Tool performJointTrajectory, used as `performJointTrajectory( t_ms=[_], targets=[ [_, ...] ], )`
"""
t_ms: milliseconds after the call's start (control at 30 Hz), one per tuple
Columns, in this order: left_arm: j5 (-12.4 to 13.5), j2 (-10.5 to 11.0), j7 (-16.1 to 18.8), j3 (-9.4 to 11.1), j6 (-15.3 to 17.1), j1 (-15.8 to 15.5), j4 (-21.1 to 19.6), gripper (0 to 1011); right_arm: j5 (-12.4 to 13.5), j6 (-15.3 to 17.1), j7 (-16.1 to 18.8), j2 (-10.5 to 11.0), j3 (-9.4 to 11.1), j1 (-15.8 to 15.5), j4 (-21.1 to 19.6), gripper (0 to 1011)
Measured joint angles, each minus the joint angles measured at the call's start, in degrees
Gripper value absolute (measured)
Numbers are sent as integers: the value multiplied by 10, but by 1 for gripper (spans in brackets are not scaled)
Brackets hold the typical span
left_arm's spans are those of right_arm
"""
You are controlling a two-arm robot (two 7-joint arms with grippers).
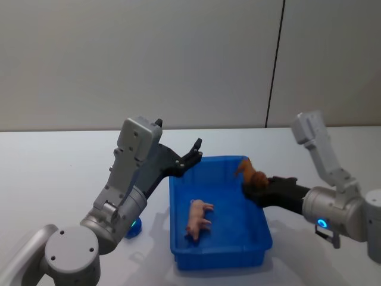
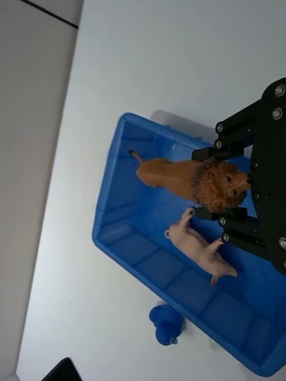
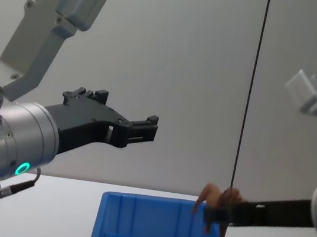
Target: Pick up the two dolls from the table and place them into the box.
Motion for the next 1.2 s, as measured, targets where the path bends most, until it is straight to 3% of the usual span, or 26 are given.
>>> performJointTrajectory(
  t_ms=[167,500,800,1200],
  targets=[
    [0,0,0,0,0,0,0,1000,2,17,4,-8,-4,9,18,450],
    [0,0,0,0,0,0,0,1000,4,38,8,-17,-9,22,40,786],
    [0,0,0,0,0,0,0,1000,5,44,11,-20,-11,25,47,1001],
    [0,0,0,0,0,0,0,1000,16,10,13,-11,-4,19,21,1001]
  ],
)
